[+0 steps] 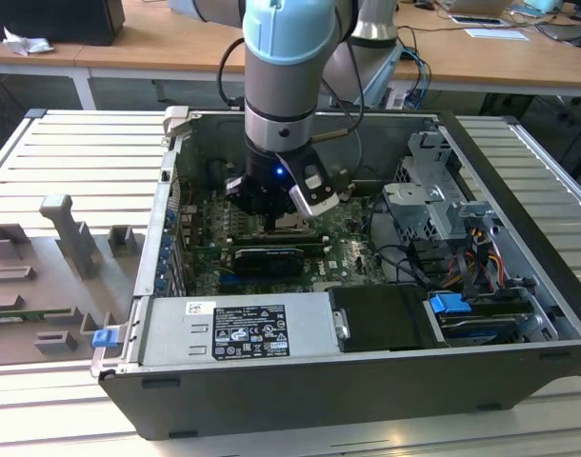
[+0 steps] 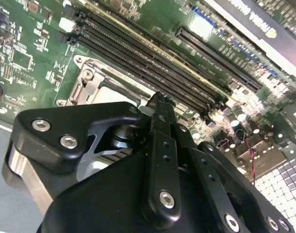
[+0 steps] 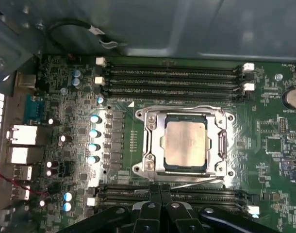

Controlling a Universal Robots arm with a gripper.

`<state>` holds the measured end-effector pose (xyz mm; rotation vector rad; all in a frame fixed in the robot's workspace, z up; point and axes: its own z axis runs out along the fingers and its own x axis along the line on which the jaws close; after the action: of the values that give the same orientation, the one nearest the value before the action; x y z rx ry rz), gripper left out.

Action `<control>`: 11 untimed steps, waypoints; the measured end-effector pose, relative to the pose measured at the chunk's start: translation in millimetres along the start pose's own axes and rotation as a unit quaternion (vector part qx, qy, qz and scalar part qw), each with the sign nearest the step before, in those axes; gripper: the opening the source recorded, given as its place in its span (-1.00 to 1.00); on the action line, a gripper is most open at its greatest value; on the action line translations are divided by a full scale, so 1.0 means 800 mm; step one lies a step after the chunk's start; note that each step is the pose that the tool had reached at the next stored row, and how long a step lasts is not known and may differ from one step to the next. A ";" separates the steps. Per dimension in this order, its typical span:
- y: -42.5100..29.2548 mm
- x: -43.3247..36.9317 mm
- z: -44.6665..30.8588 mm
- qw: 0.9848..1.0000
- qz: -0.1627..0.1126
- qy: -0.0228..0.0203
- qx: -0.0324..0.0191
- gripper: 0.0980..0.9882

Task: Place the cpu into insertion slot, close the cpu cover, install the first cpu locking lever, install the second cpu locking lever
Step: 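Install the second cpu locking lever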

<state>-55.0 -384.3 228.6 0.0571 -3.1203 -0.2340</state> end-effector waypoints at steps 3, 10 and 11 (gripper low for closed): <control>-0.0049 0.001 0.0002 1.000 0.000 -0.001 -0.012 -0.98; -0.0164 0.007 0.0203 0.999 -0.021 0.002 -0.040 -0.98; -0.0174 0.008 0.0215 0.999 -0.022 0.002 -0.044 -0.98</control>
<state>-61.0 -395.8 209.6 0.1267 -3.1028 -0.3711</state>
